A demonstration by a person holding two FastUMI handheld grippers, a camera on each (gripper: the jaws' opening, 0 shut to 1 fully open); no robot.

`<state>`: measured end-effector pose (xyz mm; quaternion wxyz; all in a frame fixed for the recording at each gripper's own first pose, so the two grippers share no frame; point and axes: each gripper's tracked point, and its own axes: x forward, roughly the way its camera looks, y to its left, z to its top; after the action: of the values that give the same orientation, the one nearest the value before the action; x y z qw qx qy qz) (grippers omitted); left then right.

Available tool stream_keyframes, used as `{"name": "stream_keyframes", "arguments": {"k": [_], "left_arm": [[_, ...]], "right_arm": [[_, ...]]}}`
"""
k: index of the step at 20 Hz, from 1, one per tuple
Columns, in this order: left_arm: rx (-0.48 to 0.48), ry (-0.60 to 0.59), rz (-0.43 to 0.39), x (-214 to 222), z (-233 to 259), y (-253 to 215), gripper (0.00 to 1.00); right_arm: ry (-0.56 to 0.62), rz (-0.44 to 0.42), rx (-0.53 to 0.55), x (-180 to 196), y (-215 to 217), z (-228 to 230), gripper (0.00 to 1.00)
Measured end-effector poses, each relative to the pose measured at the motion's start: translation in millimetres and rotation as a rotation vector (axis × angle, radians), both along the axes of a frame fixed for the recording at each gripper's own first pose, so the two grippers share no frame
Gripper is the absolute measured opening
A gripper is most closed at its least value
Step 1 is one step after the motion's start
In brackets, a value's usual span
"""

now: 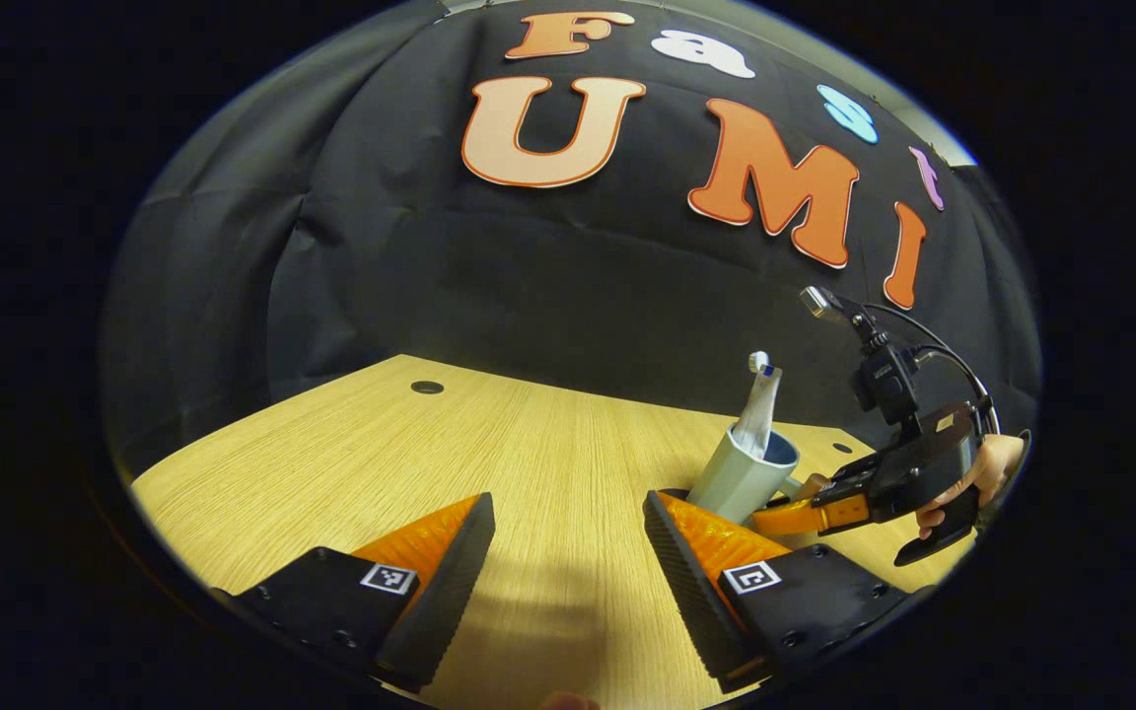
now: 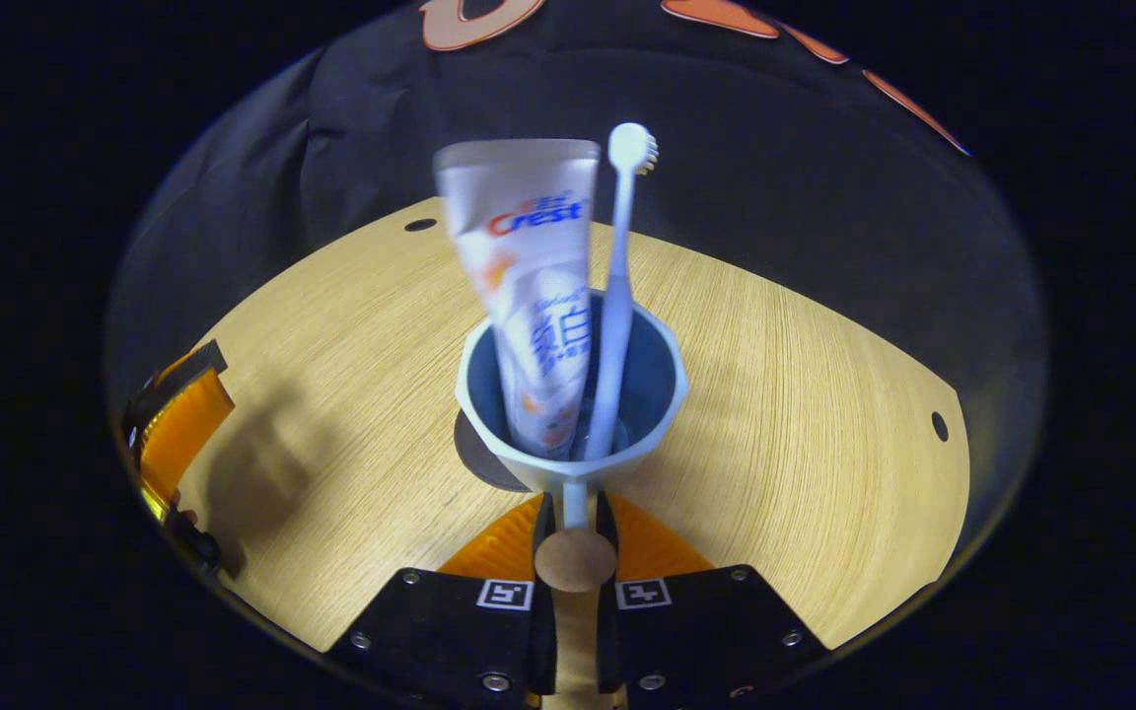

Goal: Put the toothbrush and toothpaste on the desktop into the cup, then pick up the cup and place it on the coaster on the desktop.

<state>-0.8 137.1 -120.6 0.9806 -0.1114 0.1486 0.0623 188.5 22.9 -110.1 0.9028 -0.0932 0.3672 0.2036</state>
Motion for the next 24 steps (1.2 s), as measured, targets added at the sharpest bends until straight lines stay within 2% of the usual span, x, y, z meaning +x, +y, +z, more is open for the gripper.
{"name": "stream_keyframes", "arguments": {"k": [6, 12, 15, 17, 19, 21, 23, 24], "left_arm": [[0.006, 0.008, 0.019, -9.1, -7.6, 11.3, 0.97], [0.006, 0.019, 0.013, -3.5, -4.6, 6.7, 0.97], [0.011, 0.022, 0.008, -4.4, -2.0, 3.6, 0.97], [0.011, 0.021, -0.001, -2.6, 0.4, -1.2, 0.97], [0.013, 0.013, -0.012, -0.6, 6.9, -7.3, 0.97], [0.019, -0.004, -0.022, 0.2, 15.3, -15.2, 0.97], [0.031, -0.022, -0.035, -0.6, 26.4, -26.5, 0.97], [0.036, -0.034, -0.042, -0.2, 32.4, -32.1, 0.98]], "right_arm": [[-0.018, 0.011, 0.044, 6.1, 5.4, 8.1, 0.16], [-0.013, 0.060, 0.011, 14.5, 10.7, 16.4, 0.16], [-0.060, 0.067, 0.001, 14.4, 12.5, 24.5, 0.21], [-0.114, 0.057, 0.043, 21.7, 3.2, 49.1, 0.32], [-0.146, 0.035, 0.104, 19.1, -7.5, 65.8, 0.39], [-0.200, 0.002, 0.151, 17.7, -18.5, 81.0, 0.56], [-0.250, -0.020, 0.199, 10.9, -31.6, 90.3, 0.69], [-0.281, -0.033, 0.205, 11.0, -36.9, 91.7, 0.72]]}}
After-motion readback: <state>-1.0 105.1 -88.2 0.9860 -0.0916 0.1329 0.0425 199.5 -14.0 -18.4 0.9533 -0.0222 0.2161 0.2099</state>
